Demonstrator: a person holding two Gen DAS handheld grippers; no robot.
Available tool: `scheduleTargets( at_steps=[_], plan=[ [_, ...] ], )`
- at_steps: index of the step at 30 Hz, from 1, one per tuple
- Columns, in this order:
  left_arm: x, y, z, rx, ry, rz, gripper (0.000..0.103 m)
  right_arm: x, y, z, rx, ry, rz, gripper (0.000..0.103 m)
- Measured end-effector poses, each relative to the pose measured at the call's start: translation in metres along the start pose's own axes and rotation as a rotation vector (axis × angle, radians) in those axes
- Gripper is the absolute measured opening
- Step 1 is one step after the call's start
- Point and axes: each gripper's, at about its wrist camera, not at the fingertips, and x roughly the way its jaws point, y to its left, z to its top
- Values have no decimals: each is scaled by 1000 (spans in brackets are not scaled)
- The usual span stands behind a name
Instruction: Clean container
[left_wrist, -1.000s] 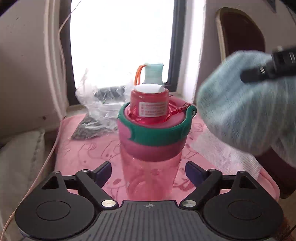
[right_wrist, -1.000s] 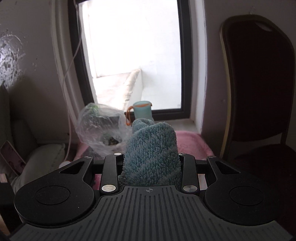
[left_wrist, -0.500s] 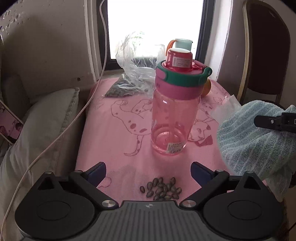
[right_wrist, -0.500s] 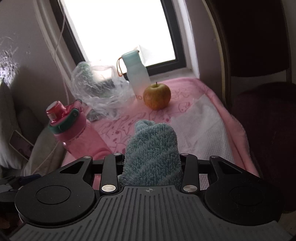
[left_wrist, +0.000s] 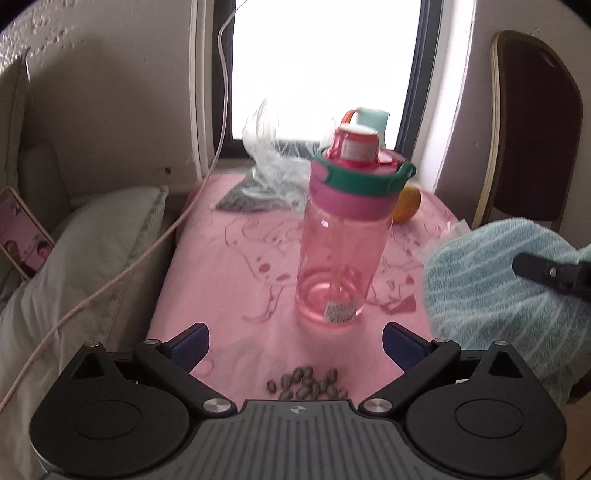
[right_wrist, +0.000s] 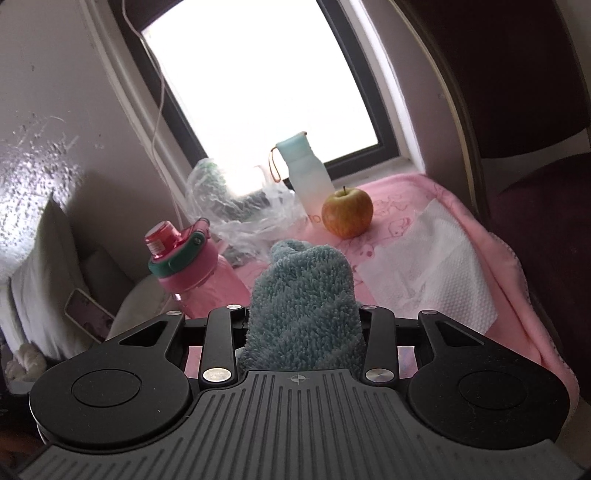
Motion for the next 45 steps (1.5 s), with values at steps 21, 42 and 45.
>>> scheduleTargets(
  at_steps=[21, 42, 45],
  plan=[
    [60, -72, 58, -220, -24, 184, 75, 2, -49, -15, 84, -9, -29, 42],
    [34, 50, 4, 37, -138, -405, 72, 45, 32, 50, -76, -51, 316, 42],
    [33, 59, -5, -5, -152, -416, 71, 82, 54, 61, -44, 54, 460, 44]
  ],
)
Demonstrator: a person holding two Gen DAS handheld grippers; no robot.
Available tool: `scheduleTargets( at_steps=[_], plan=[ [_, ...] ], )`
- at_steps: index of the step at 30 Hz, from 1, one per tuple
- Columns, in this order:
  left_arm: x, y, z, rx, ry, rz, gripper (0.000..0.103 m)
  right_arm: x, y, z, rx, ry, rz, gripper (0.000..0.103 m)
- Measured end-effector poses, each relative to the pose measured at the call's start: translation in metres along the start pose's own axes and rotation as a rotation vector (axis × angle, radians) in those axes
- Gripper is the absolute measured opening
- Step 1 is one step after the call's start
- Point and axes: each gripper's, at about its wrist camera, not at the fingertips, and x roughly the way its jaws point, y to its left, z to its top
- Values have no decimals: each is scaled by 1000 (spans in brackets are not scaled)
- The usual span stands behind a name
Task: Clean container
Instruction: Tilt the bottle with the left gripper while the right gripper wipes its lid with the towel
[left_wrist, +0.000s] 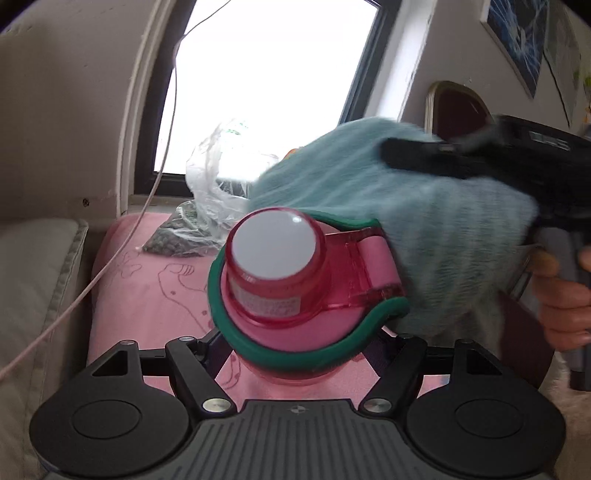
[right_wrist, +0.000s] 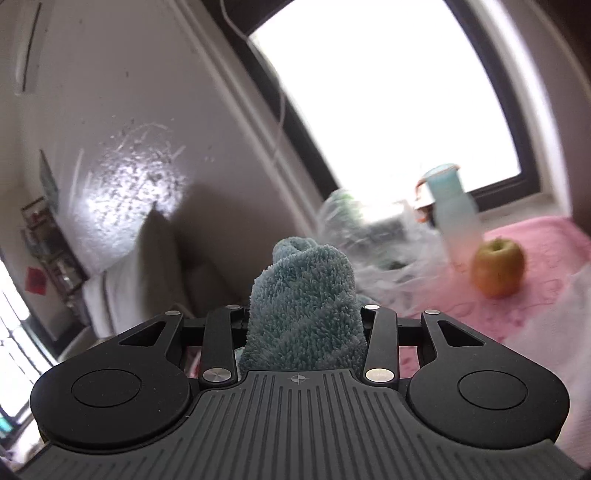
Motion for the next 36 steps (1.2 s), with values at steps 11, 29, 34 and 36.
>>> scheduleTargets(
  at_steps=[11, 29, 34, 36],
  plan=[
    [0, 30, -1, -193, -6, 26, 74, 117, -59, -39, 50, 306, -383, 29],
    [15, 17, 14, -181, 50, 93, 74, 19, -52, -52, 133, 270, 140, 28],
    [35, 2, 39, -79, 98, 138, 73, -16, -43, -15, 75, 15, -75, 29],
    [46, -7, 48, -31, 111, 162, 73, -18, -39, -7, 7, -35, -257, 29]
  ],
)
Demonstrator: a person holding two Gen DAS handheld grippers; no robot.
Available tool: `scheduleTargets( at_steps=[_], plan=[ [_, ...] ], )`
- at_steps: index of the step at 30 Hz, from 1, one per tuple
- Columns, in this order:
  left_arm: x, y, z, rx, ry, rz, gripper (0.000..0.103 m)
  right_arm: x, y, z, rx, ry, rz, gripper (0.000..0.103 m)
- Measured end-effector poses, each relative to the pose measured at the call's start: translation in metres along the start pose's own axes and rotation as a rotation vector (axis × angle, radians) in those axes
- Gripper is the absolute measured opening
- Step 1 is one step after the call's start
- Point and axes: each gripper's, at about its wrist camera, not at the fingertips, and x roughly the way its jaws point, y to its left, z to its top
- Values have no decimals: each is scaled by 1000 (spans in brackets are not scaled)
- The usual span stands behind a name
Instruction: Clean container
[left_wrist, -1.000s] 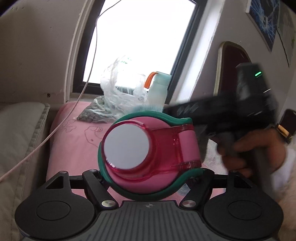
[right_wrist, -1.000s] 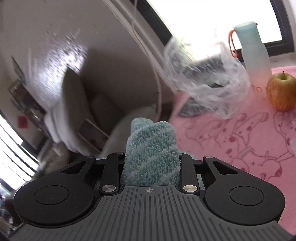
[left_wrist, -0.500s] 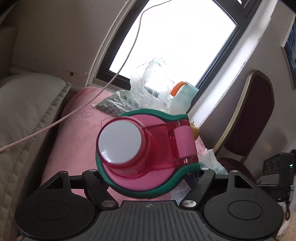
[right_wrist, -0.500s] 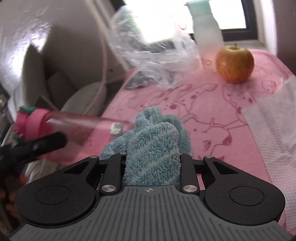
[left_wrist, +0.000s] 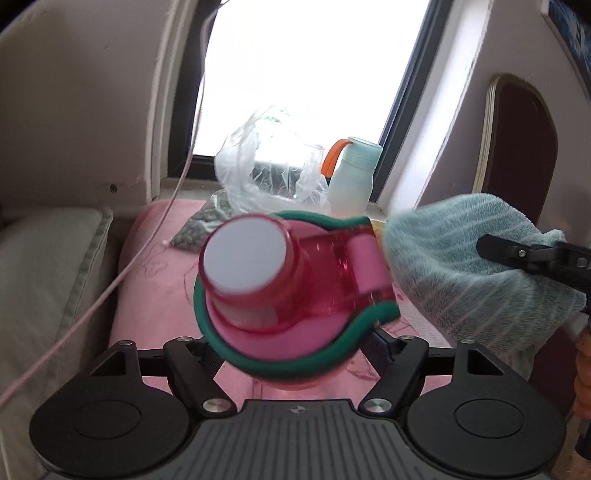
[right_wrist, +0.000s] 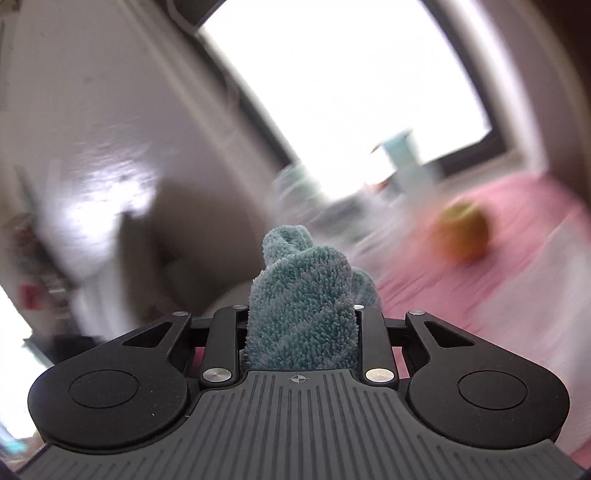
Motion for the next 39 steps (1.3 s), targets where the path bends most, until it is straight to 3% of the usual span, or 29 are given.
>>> scheduleTargets(
  at_steps=[2, 3, 10, 12, 15, 17, 19, 21, 24, 31, 35, 39],
  plan=[
    [8, -10, 6, 45, 1, 21, 73, 2, 3, 5, -68, -31, -174, 30],
    [13, -15, 9, 66, 0, 30, 72, 6, 3, 5, -87, -27, -220, 30],
    [29, -36, 11, 118, 23, 62, 71, 44, -5, -16, -124, -37, -240, 34],
    [29, -42, 11, 128, 38, 88, 72, 64, -11, -25, -113, 34, -268, 34],
    [26, -51, 13, 138, 55, 132, 71, 93, -18, -40, -132, 220, -395, 34],
    [24, -53, 13, 141, 59, 146, 72, 95, -18, -44, -139, 242, -414, 36],
    [20, -54, 14, 131, 63, 144, 72, 92, -16, -43, -129, 251, -412, 46],
    [14, -54, 14, 112, 63, 137, 75, 84, -15, -36, -99, 242, -396, 65],
    [4, -58, 12, 94, 69, 140, 81, 67, -14, -28, -62, 241, -382, 84],
    [-16, -63, 2, 58, 84, 180, 89, 32, -2, -28, -52, 227, -383, 88],
    [-28, -50, -12, 11, 93, 213, 92, 23, -2, -36, -57, 235, -419, 88],
    [-37, -35, -28, -39, 106, 235, 92, 12, -3, -40, -37, 198, -393, 88]
  ],
)
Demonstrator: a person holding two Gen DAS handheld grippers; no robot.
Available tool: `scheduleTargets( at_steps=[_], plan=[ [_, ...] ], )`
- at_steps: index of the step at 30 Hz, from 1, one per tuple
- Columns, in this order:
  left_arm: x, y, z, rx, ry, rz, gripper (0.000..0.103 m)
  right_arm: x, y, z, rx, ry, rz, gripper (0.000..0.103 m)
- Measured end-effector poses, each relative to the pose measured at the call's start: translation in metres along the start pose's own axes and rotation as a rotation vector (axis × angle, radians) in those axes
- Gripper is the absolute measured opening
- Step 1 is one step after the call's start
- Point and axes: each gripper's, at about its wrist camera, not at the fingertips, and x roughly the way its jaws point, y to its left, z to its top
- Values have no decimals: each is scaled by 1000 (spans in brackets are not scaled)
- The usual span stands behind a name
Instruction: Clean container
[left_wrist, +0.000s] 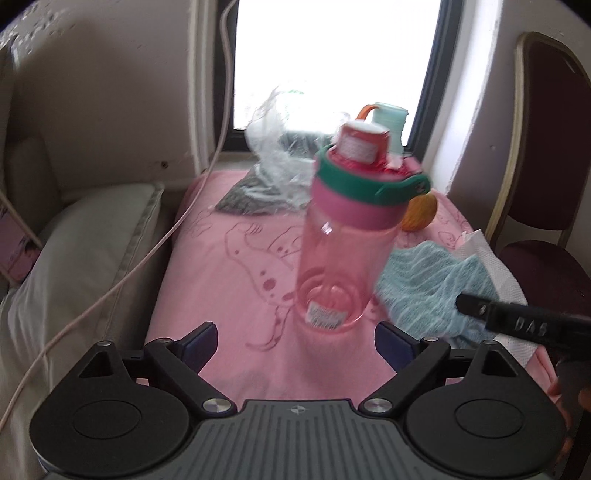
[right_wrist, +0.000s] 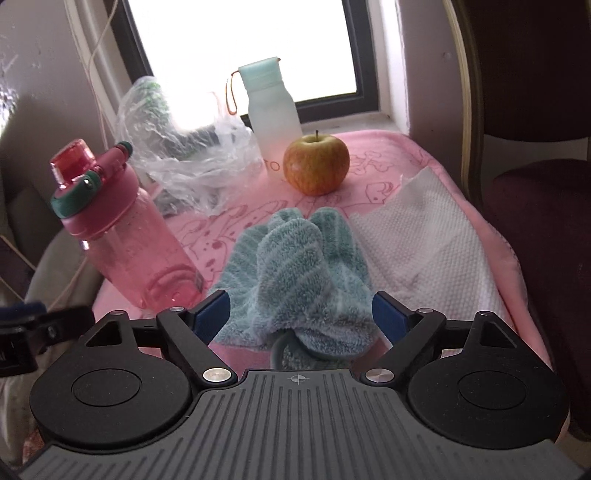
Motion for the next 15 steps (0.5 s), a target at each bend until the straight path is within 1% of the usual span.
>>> scheduleTargets(
  at_steps=[3, 5, 7, 8, 10, 11, 12, 13, 15],
  plan=[
    [-2, 13, -10, -30, 10, 27, 92, 0, 6, 4, -33, -47, -14, 88],
    [-5, 21, -15, -54, 16, 27, 92, 7, 12, 7, -73, -81, -35, 88],
    [-9, 28, -21, -69, 18, 22, 93, 24, 20, 9, -126, -71, -70, 88],
    [-11, 31, -23, -70, 18, 23, 93, 35, 24, 9, -150, -50, -88, 84],
    [-14, 38, -28, -69, 11, 27, 93, 53, 27, 6, -169, 14, -105, 52],
    [-15, 43, -29, -73, 5, 33, 93, 58, 29, 5, -170, 34, -102, 32],
    [-16, 48, -29, -79, -1, 40, 93, 54, 32, 3, -169, 24, -84, 32],
    [-17, 53, -30, -90, -8, 49, 93, 45, 38, 1, -193, -11, -51, 32],
    [-18, 61, -29, -112, -21, 67, 93, 22, 56, -3, -302, -76, 31, 32]
  ],
)
